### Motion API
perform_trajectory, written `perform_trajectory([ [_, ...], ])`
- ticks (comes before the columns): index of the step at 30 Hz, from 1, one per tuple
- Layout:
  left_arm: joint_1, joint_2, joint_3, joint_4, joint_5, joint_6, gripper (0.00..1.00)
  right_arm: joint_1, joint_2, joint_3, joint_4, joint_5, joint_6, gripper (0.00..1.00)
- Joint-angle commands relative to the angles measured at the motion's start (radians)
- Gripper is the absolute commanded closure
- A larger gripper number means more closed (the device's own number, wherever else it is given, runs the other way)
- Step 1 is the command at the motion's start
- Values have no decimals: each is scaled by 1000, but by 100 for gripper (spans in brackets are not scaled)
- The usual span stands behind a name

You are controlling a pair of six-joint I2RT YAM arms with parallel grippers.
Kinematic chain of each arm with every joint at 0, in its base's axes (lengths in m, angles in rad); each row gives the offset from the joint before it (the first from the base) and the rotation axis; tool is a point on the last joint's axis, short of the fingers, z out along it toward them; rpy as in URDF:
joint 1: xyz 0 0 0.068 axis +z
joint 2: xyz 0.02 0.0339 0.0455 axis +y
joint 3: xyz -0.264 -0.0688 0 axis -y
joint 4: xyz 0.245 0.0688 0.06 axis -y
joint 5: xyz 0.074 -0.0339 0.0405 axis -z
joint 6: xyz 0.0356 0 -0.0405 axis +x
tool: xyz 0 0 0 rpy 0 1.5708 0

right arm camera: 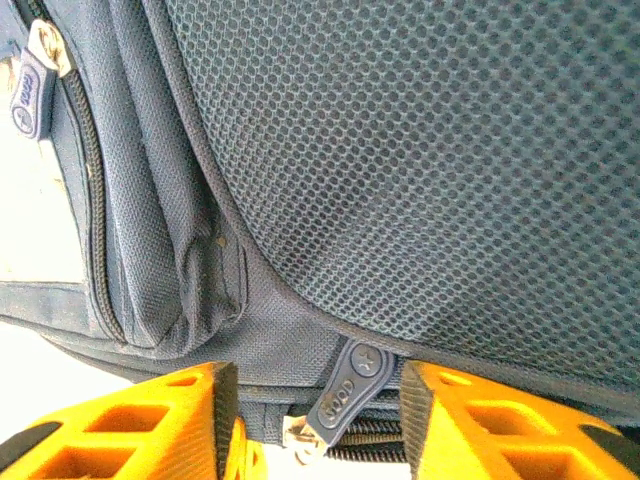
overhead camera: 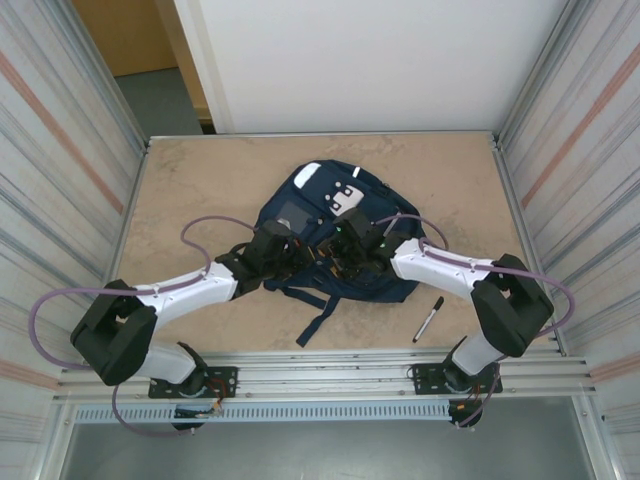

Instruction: Pack books, pencil case, and school supplies into a backpack

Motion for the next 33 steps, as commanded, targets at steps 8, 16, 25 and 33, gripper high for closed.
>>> perform_trajectory([
  [8,-15,-39,-5,117,21,-6,100,23,31,-1,-145,125,0,68],
  [16,-20,-26,-24,148,27,-21,100,23,90,38,-55,114,-108,74],
  [25,-7,-33,-45,148,11,-24,100,18,21,136,-162,101,-296,91],
  [33,38,-56,-32,21,-14,7,92,18,-101,6,-139,46,-558,69],
])
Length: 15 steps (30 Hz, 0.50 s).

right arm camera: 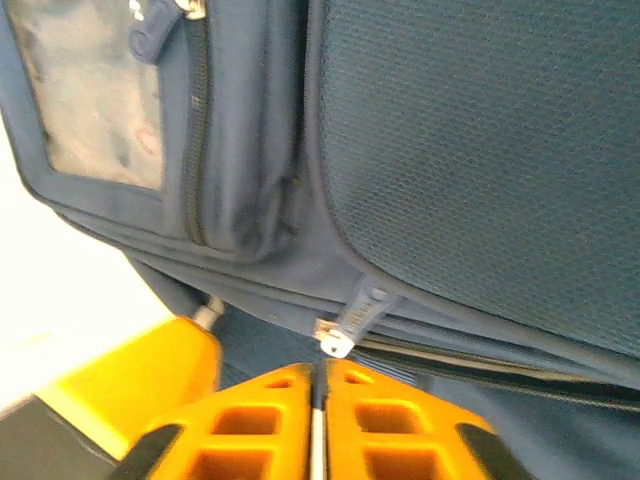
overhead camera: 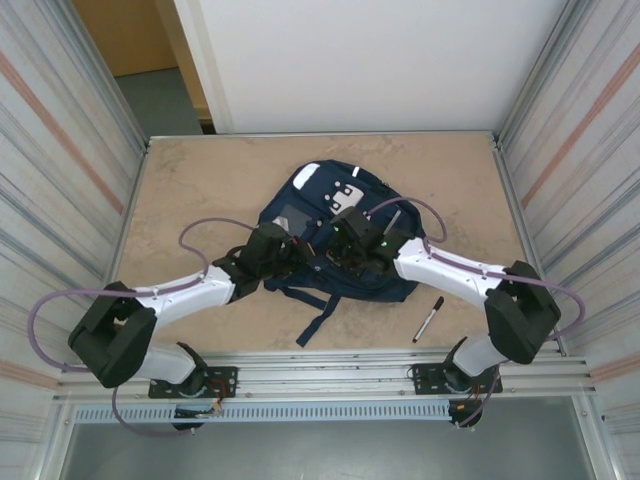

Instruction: Pack books, pencil case, and school supplies into a backpack

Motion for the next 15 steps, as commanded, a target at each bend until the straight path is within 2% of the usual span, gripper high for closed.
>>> perform_trajectory([
  [1,20,-37,37,-165,-40,37,74,-35,-46,-39,37,-124,-332,59],
  [3,27,-30,66,-261,-67,75,48,-81,-48,-5,20,-279,-582,52],
  [4,33,-23,76,-300,-76,88,41,-97,-44,39,-51,-307,-715,50],
  [5,40,-17,81,-319,-77,97,38,-103,-32,81,-121,-308,-834,48],
  [7,62,4,94,-343,-65,118,35,-101,18,180,-271,-244,-1051,48],
  [9,81,37,121,-367,-51,134,35,-107,63,225,-336,-161,-1130,50],
  [11,91,80,156,-394,-27,146,38,-123,91,261,-363,-129,-1142,53],
  [13,93,130,198,-405,1,151,45,-144,86,260,-333,-153,-1123,54],
  [15,93,179,234,-411,35,154,48,-157,68,236,-286,-196,-1099,56],
])
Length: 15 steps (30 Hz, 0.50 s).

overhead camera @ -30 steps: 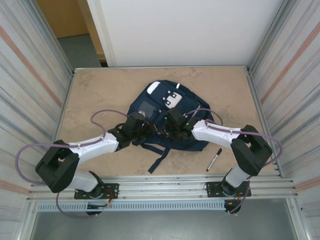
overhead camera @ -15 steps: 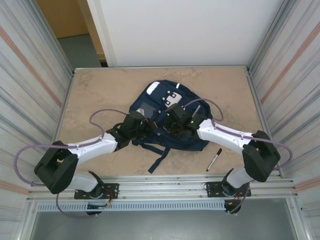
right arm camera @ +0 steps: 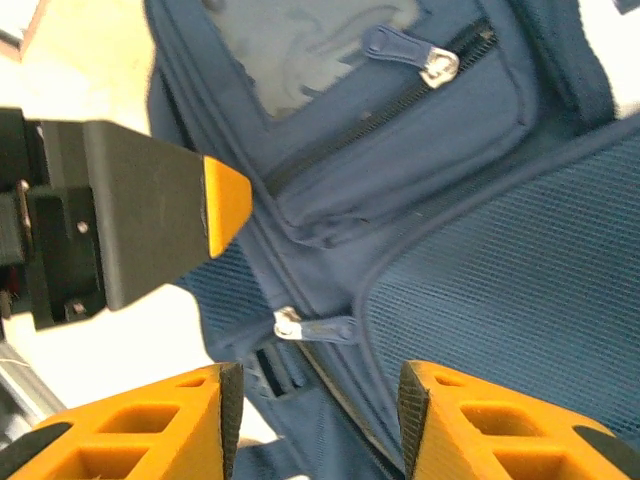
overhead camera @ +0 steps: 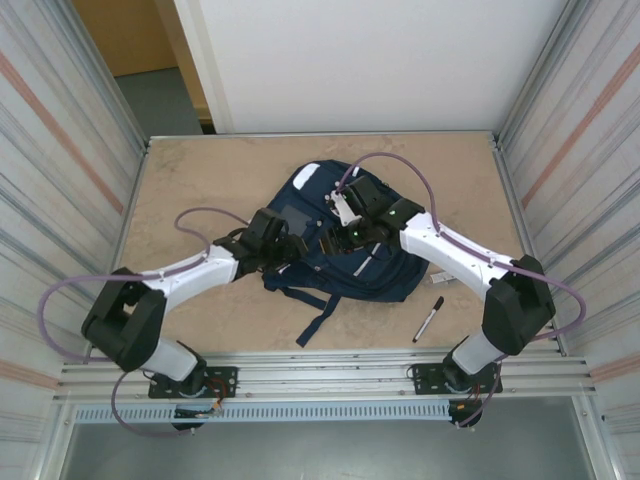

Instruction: Pack books, pencil case, and school supplies into a backpack

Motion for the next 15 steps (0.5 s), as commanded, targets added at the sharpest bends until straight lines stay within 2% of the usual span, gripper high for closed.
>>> perform_trajectory([
  [1,-2,72,78,-70,52,40,49,-25,-7,-21,-17,-42,-79,57],
  [5,-16,146,174,-174,1,72,55,-26,-13,-41,-8,-77,-77,58],
  [7,-23,175,208,-215,-43,76,64,-23,-11,-59,0,-90,-95,59],
  [8,-25,187,216,-233,-65,71,73,-20,-9,-71,5,-109,-120,58],
  [12,-31,196,223,-244,-71,57,97,-4,-12,-96,6,-160,-304,53],
  [15,-40,156,214,-250,-75,54,100,-38,0,-108,34,-259,-385,50],
])
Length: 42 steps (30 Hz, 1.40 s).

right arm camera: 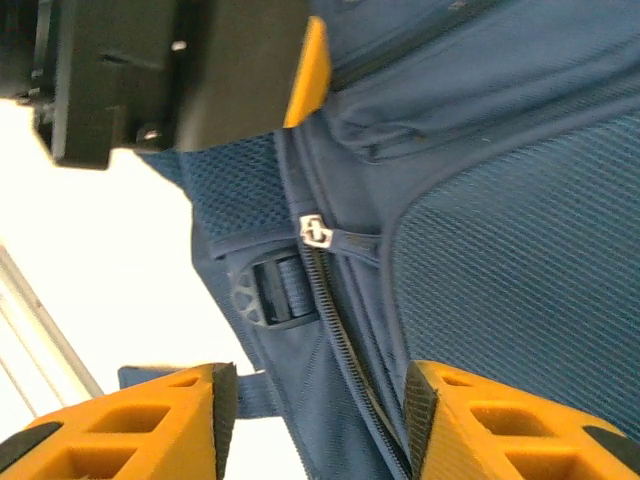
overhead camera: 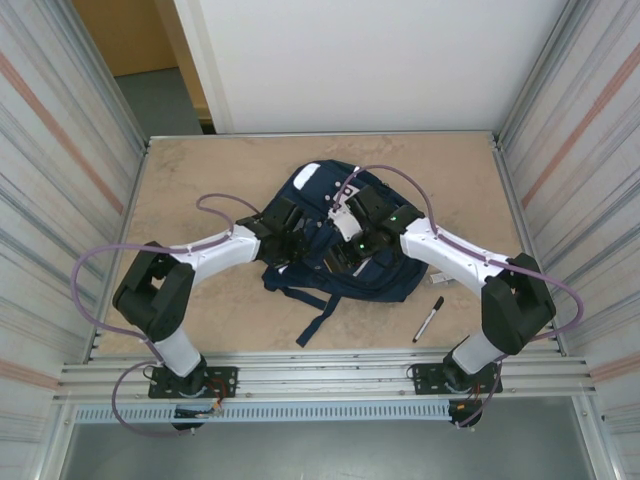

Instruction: Pack books, pencil case, and school supplies into a backpack

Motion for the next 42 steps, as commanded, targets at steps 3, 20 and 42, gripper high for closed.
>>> perform_trajectory([
  [3,-14,-83,-8,-71,-28,26,100,-31,25,-33,55,-192,-295,49],
  [20,17,-323,-188,215,118,199,100,-39,144,-2,47,-173,-1015,56],
  [42,49,-320,-219,289,222,206,100,72,225,36,72,70,-1222,64],
])
